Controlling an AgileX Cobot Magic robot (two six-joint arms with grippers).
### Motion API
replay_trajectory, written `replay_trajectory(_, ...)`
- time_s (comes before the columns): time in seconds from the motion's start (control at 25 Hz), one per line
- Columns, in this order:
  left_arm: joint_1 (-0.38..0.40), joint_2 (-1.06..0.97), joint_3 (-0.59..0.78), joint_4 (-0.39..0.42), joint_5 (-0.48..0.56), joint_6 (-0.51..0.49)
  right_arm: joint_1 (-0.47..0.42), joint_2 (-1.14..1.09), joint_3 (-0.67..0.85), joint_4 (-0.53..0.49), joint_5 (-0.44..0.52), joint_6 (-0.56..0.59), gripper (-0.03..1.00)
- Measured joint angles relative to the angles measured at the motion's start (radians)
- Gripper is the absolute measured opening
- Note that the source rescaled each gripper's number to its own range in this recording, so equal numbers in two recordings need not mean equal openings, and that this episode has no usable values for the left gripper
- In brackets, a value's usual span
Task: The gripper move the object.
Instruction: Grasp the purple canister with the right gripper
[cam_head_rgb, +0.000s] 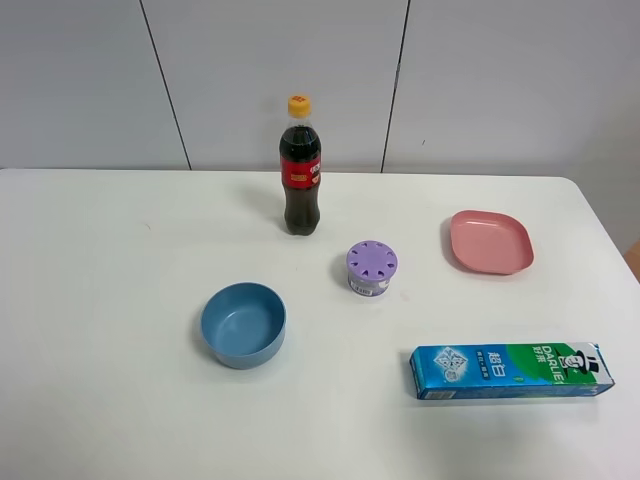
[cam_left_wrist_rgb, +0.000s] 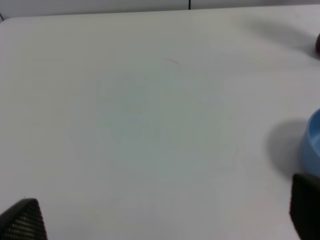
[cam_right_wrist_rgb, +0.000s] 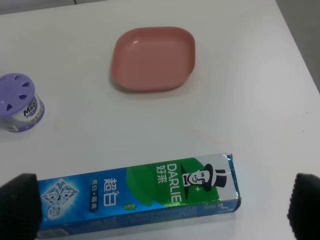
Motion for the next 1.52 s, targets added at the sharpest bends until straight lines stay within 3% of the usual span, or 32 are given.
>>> replay_trajectory(0.96, 0.000, 0.000, 0.000, 0.000, 0.000, 0.000, 0.000, 0.000, 0.000, 0.004, 0.000, -0.012, 1.00)
replay_trajectory(1.16, 0.000, 0.000, 0.000, 0.000, 0.000, 0.000, 0.000, 0.000, 0.000, 0.057, 0.000, -0.079, 1.00)
replay_trajectory(1.52, 0.000, 0.000, 0.000, 0.000, 0.000, 0.000, 0.000, 0.016, -0.024, 0.164, 0.012, -0.100, 1.00)
